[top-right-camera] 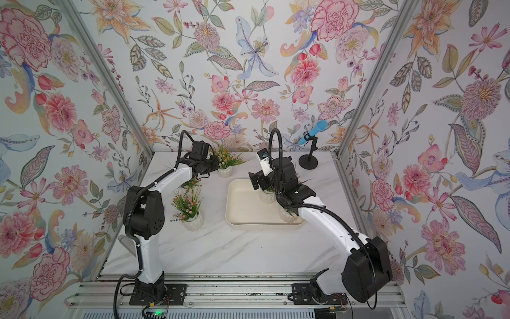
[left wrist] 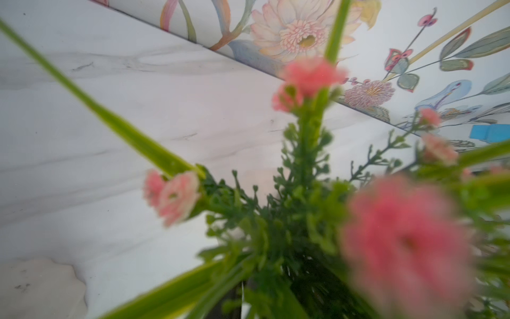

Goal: Put the potted gypsophila into the storage box
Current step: Pick up the baby's breath potted plant from the center of the board, then place the baby's breath potted plant at the storage box.

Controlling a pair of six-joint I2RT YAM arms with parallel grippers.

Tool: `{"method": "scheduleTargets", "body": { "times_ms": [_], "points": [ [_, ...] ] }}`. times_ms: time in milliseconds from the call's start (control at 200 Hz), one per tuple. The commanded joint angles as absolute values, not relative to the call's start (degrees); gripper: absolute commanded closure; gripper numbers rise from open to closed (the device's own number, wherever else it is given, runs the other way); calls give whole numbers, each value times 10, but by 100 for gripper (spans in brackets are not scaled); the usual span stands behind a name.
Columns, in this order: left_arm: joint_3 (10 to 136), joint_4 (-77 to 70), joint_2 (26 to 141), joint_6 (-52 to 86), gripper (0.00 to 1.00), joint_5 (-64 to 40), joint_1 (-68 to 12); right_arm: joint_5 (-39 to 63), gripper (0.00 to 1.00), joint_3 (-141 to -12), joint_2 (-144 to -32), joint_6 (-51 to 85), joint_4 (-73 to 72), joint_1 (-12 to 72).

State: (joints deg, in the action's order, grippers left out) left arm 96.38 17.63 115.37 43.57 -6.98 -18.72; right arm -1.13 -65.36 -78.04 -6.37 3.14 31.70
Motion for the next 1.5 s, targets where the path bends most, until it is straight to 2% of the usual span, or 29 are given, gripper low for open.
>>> {"method": "scheduleTargets", "body": {
  "times_ms": [0, 280, 575, 726, 1076, 1496],
  "points": [
    [954, 126, 1095, 452, 100, -59, -201, -24, 0, -633, -750, -51, 25, 311],
    [935, 150, 1056, 466, 100, -44, -258, -25, 0, -617, -705, -51, 24, 292],
    [820, 113, 1000, 531, 100, -42, -317, -36, 0, -580, -653, -40, 15, 263],
    [800, 122, 989, 545, 100, -38, -351, -35, 0, -565, -635, -30, 14, 250],
    [723, 80, 1005, 585, 100, -65, -398, -36, 0, -550, -618, -22, 13, 243],
    [756, 52, 1076, 525, 100, -143, -440, -42, 0, -537, -602, -15, 17, 238]
  ]
}}
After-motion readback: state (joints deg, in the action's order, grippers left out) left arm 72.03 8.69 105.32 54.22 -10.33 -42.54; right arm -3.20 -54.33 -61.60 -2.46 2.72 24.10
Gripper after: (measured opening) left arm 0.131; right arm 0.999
